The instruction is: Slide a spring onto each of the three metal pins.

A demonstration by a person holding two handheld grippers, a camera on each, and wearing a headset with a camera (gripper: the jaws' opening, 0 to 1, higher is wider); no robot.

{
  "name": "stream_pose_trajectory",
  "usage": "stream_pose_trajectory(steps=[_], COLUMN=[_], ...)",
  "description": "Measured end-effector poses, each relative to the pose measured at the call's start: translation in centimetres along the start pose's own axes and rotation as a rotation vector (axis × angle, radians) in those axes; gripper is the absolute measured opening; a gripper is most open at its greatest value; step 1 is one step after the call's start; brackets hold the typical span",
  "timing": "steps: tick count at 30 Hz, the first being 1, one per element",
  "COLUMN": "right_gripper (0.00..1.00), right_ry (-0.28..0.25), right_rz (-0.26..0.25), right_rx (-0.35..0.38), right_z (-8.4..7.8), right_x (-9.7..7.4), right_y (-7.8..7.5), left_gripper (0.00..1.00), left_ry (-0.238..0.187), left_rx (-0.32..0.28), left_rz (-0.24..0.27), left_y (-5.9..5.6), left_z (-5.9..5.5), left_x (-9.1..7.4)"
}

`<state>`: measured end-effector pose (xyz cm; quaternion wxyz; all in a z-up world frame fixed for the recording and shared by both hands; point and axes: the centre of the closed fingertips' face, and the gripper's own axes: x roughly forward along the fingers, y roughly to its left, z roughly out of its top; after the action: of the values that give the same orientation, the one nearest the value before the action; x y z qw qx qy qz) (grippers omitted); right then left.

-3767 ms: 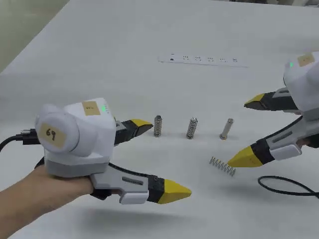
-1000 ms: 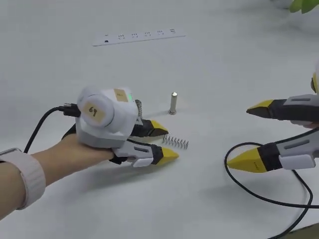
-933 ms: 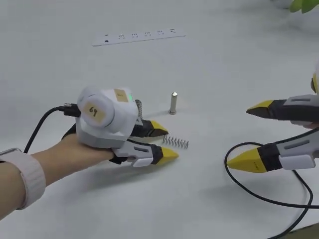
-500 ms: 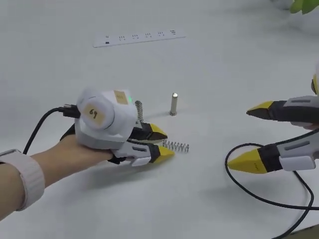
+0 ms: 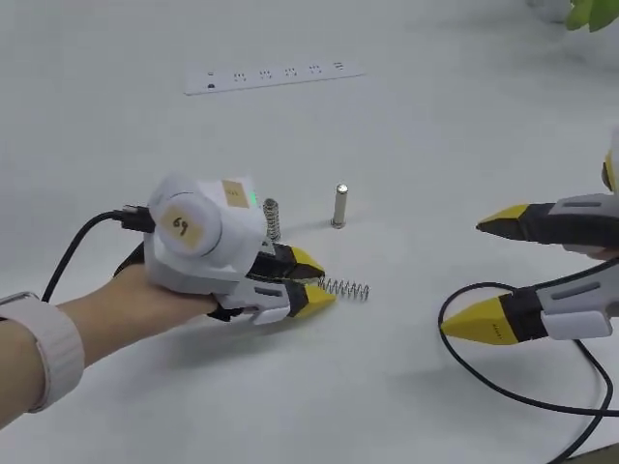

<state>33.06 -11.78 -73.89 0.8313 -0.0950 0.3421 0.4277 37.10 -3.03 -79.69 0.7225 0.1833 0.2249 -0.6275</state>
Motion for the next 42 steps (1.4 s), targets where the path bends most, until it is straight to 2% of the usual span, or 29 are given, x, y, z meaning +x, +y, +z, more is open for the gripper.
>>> stream_pose_trajectory(steps=[21, 42], right_gripper=[0.76, 0.75], right_ry=[0.000, 0.008], right_rz=[0.008, 0.012], right_rx=[0.004, 0.001], right_z=[-0.19, -0.24], right_x=[0.09, 0.32], right_y=[0.21, 0.44], left_gripper=[0.03, 0.02], left_ry=[0.021, -0.007], left_rx=[0.018, 0.007], left_rz=[0.005, 0.018], left_y=[0.06, 0.22], left_z=[-0.38, 0.00], left_x=[0.24, 0.07])
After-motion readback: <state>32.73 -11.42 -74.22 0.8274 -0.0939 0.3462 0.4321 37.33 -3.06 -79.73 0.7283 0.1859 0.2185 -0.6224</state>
